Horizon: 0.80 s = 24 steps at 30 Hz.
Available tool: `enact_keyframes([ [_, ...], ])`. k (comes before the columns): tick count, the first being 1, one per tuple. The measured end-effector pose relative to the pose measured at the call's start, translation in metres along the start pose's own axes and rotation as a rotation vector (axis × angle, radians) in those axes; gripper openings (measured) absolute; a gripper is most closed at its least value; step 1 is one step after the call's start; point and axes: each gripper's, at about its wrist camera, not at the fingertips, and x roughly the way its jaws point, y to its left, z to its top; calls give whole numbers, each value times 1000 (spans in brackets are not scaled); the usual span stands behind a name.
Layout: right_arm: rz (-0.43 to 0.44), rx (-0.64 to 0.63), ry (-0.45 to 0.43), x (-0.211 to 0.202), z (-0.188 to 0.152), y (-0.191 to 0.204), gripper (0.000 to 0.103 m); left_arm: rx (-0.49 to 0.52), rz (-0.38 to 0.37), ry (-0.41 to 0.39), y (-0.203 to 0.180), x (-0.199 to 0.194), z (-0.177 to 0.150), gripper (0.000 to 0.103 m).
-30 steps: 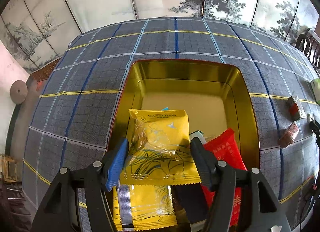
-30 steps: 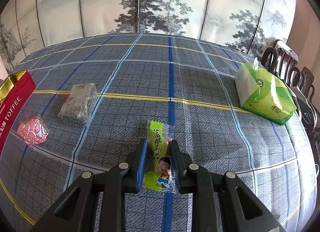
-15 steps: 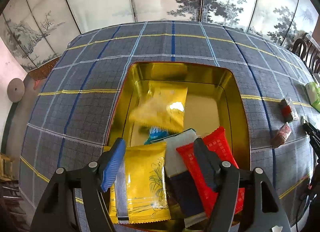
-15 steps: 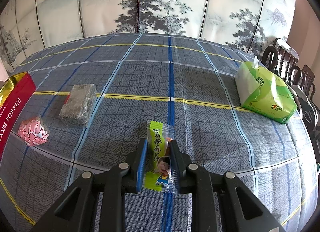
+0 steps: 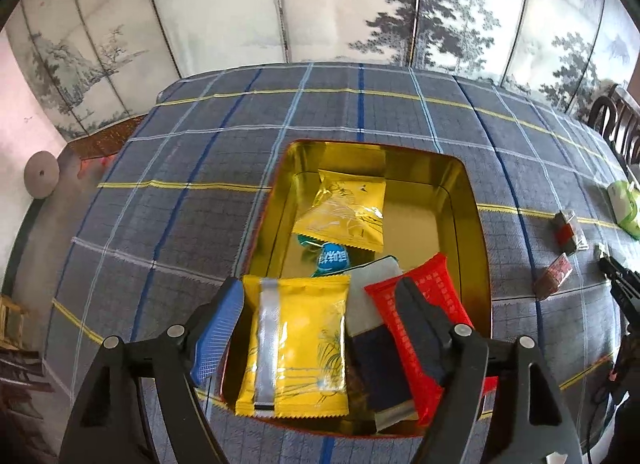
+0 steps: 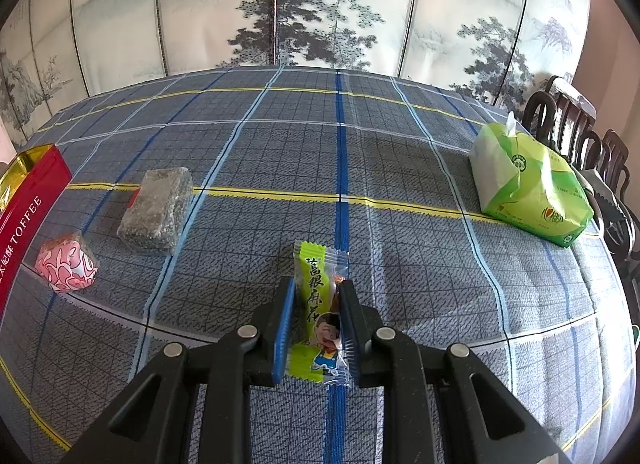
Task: Organize snacks
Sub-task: 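Lower the yellow bag into the tin tray and open the left gripper, then carry the green-and-white packet into the tin tray and open the right gripper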
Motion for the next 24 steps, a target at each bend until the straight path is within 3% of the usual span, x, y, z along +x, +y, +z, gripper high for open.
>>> enact_keyframes([
  [24, -85, 11, 57, 1, 9, 14, 22, -86, 11, -39, 12, -34, -52, 83],
])
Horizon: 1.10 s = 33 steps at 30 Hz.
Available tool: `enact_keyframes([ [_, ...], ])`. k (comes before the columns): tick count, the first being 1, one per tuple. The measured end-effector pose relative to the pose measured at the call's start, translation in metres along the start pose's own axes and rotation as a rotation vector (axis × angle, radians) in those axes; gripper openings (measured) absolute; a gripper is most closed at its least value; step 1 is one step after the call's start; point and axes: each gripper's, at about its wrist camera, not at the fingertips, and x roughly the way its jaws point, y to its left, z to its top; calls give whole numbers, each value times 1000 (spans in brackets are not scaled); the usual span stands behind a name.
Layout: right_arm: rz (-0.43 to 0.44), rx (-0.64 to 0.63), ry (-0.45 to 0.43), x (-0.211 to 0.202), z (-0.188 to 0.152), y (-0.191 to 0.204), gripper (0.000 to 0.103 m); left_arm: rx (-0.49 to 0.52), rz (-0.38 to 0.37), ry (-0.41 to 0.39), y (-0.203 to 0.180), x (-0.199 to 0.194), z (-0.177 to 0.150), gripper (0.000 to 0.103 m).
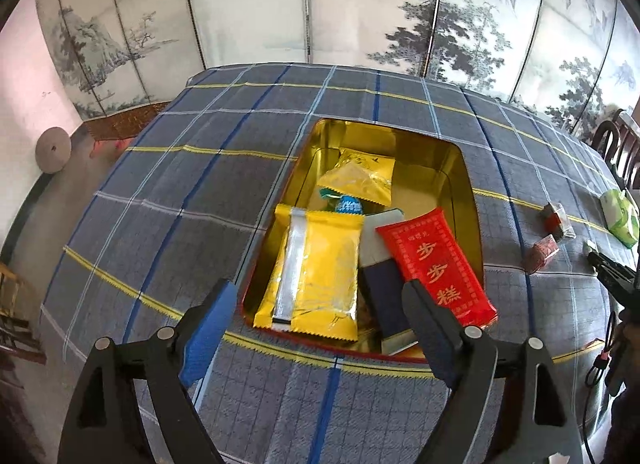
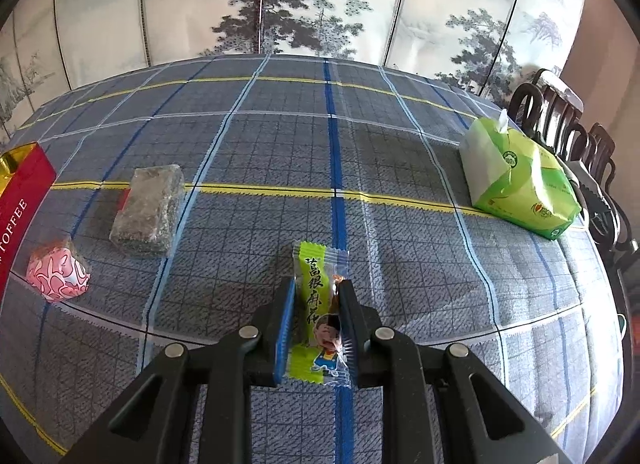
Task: Organize snacks
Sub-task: 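Carry the green-and-white packet into the tin tray and open the right gripper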
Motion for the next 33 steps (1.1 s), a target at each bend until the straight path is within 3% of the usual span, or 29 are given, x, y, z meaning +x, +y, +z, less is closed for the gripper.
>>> enact_keyframes([
  [8, -15, 8, -3, -8, -3, 10, 21, -14, 2, 9, 7, 2, -7, 86],
  [16, 36, 34, -63, -44, 5, 27, 21, -58, -9, -9, 20, -4, -12, 89],
  [21, 126, 3, -94, -70, 8, 59, 21, -94, -2, -12, 32, -7, -15, 89],
  [33, 354, -133, -75, -110, 15, 168, 21, -184, 29, -28, 73, -20, -27, 90],
])
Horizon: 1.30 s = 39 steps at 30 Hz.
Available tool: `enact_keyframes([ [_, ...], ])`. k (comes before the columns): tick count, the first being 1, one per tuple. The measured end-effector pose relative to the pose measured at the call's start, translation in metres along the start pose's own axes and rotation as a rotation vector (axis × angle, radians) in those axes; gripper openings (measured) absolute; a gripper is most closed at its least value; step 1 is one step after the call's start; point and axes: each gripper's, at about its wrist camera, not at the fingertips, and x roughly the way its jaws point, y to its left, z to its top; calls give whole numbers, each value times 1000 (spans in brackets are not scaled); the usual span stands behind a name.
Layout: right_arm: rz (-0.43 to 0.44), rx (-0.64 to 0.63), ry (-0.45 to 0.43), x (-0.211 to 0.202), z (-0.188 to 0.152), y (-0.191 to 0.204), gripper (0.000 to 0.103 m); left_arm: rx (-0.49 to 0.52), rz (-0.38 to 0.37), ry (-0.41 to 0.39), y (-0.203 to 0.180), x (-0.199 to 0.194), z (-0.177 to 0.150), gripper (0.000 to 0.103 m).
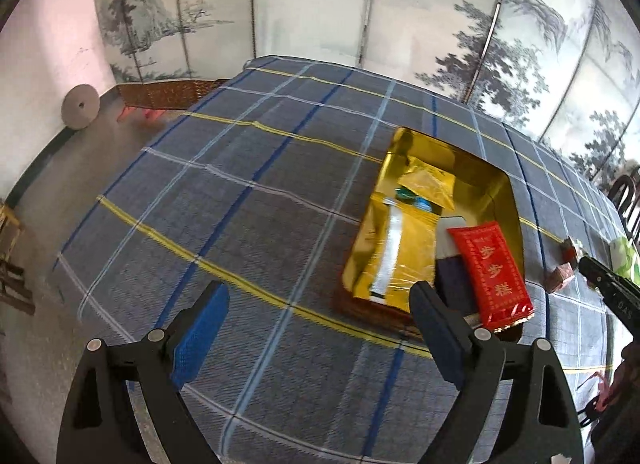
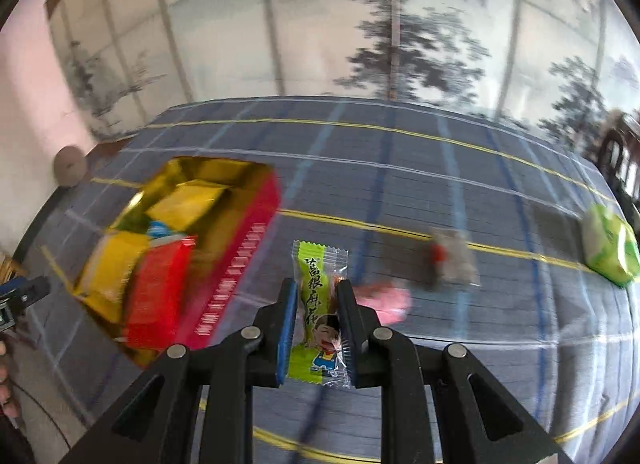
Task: Organize snacks
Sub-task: 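Carry the green-and-white packet into the tin tray and open the right gripper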
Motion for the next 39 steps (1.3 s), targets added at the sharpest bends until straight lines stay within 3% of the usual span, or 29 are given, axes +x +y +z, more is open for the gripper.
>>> enact_keyframes([
  [12, 62, -99, 56, 12, -2, 77, 21, -63, 9, -3, 31, -6, -6, 91],
  [26, 118, -131, 121, 32, -6, 121, 21, -100, 14, 4, 51, -6, -12, 91],
  [39, 145, -170, 92, 43, 2, 147, 21, -108, 56, 19, 63, -8, -20, 91],
])
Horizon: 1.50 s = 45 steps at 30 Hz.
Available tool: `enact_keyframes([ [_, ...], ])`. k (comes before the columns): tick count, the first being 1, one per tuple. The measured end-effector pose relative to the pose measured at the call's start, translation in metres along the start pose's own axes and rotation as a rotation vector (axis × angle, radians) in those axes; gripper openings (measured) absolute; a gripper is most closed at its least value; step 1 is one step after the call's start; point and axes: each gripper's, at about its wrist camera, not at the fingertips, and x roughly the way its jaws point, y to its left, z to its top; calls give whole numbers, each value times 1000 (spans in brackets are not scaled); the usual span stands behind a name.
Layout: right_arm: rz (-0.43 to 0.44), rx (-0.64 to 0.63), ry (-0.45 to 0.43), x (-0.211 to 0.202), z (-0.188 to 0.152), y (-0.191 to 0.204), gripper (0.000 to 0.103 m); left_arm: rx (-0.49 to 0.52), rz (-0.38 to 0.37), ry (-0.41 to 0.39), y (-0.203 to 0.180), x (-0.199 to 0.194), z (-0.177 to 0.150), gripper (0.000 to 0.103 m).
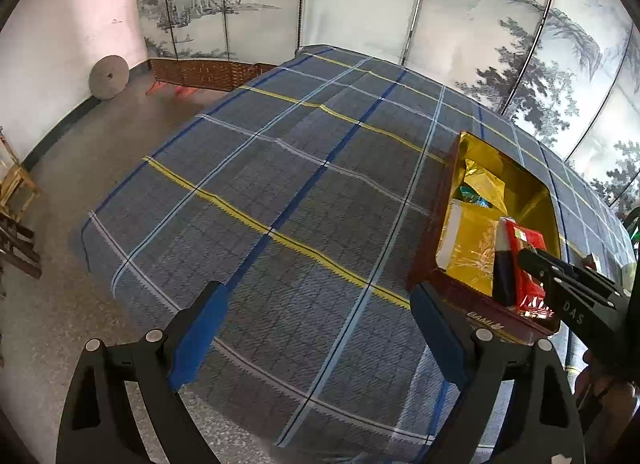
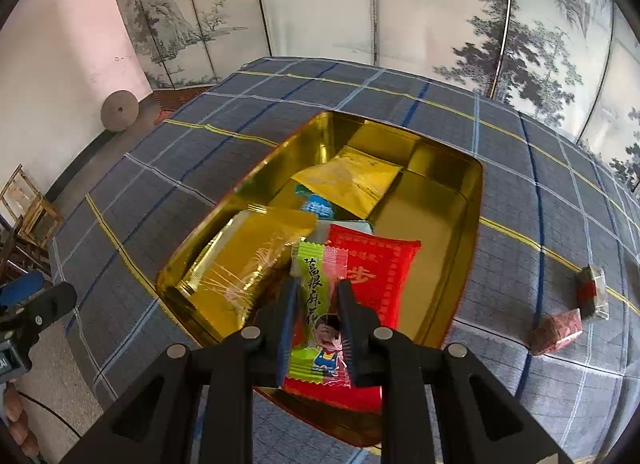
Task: Organize snacks
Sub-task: 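Carry the green-and-white packet into the tin tray and open the right gripper, then grasp the clear tea bag with the right gripper while the left gripper approaches the pink cube candy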
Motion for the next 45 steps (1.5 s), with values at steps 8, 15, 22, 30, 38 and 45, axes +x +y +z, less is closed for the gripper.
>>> enact_keyframes([
  [8, 16, -27, -15, 1, -1, 5, 24, -9, 20, 2, 5, -3, -2, 91],
  [15, 45, -32, -23, -2, -4, 5, 44, 13, 19, 0, -1, -6, -2, 91],
  [22, 80, -44, -45, -10, -7, 2, 51, 42, 5, -2, -19, -6, -3, 91],
  [30, 44, 2, -98, -29, -6, -34, 51, 97, -23, -4, -48, -5, -4, 91],
  [38, -112, 117, -122, -47, -16, -127, 51, 175, -63, -8, -84, -5, -6, 91],
  [45, -236, 225, -110, -54, -34, -211, 51, 262, -91, -13, -126, -3, -6, 91],
])
